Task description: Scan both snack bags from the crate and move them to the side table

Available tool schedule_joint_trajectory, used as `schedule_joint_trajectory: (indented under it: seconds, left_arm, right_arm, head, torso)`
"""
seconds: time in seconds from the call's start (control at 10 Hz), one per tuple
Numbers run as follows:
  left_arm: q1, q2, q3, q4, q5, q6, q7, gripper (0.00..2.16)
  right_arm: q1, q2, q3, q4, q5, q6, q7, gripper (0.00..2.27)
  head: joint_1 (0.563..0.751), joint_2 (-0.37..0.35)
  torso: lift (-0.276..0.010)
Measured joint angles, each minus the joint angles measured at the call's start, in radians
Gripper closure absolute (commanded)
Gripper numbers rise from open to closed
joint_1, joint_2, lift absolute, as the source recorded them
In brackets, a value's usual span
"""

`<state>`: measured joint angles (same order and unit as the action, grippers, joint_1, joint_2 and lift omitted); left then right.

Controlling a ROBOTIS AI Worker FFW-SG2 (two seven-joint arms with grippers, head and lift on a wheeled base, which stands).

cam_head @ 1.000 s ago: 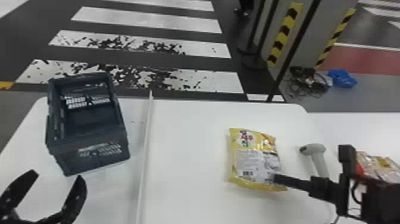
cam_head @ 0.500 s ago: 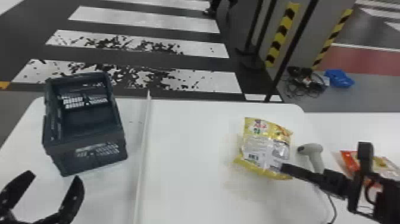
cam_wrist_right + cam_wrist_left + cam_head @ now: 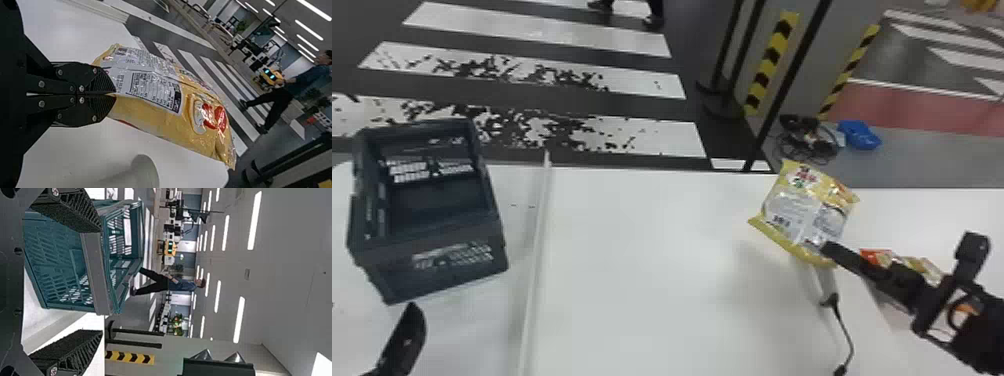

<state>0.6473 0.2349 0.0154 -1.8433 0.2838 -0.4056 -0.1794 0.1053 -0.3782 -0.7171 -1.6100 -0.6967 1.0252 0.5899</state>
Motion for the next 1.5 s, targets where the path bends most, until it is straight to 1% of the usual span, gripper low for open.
schedule_joint_trajectory:
  seconds: [0.1,0.2,0.4,0.7,1.0,1.1,1.2,1.3,1.4,1.5]
  left_arm:
    - [0.0,0.001,0.0,-0.003,0.0,0.0,0.0,0.08]
    - [0.0,0.001,0.0,-0.005,0.0,0.0,0.0,0.08]
    - [0.0,0.003,0.001,-0.007,0.0,0.003,0.0,0.08]
    - [0.0,0.006,0.003,-0.007,0.0,0.003,0.0,0.08]
    - [-0.003,0.008,0.003,-0.002,0.001,0.003,0.0,0.08]
    - [-0.003,0.008,0.003,-0.001,0.002,0.003,0.0,0.08]
    - [-0.003,0.008,0.003,0.0,0.003,0.001,0.0,0.08]
    - [-0.003,0.008,0.003,0.001,0.004,0.0,0.0,0.08]
    - [-0.003,0.008,0.003,0.001,0.006,-0.002,0.0,0.08]
    - [-0.003,0.009,0.003,0.001,0.007,-0.004,0.0,0.08]
  right_arm:
    - [0.004,0.001,-0.022,0.021,-0.013,-0.06,-0.032,2.25]
    - [0.005,0.002,-0.036,0.048,-0.019,-0.118,-0.065,2.25]
    - [-0.007,-0.004,-0.053,0.149,-0.031,-0.259,-0.135,2.25]
    - [-0.052,-0.028,-0.061,0.327,-0.035,-0.46,-0.2,2.25]
    - [-0.101,-0.058,-0.058,0.492,-0.057,-0.581,-0.267,2.25]
    - [-0.112,-0.062,-0.056,0.529,-0.058,-0.612,-0.286,2.2]
    - [-0.116,-0.064,-0.054,0.551,-0.06,-0.633,-0.308,1.95]
    - [-0.117,-0.064,-0.052,0.564,-0.064,-0.646,-0.322,1.38]
    - [-0.117,-0.064,-0.05,0.573,-0.069,-0.666,-0.337,0.33]
    - [-0.118,-0.064,-0.048,0.58,-0.075,-0.68,-0.343,0.0]
  head:
    - [0.695,-0.34]
    - [0.695,-0.35]
    - [0.695,-0.35]
    - [0.695,-0.35]
    - [0.695,-0.35]
    - [0.695,-0.35]
    - [0.695,-0.35]
    - [0.695,-0.35]
    - [0.695,-0.35]
    - [0.695,-0.35]
  torso:
    - [-0.099]
    - [-0.099]
    - [-0.099]
    - [-0.099]
    - [-0.099]
    - [-0.099]
    - [-0.099]
    - [-0.099]
    - [-0.099]
    - [-0.099]
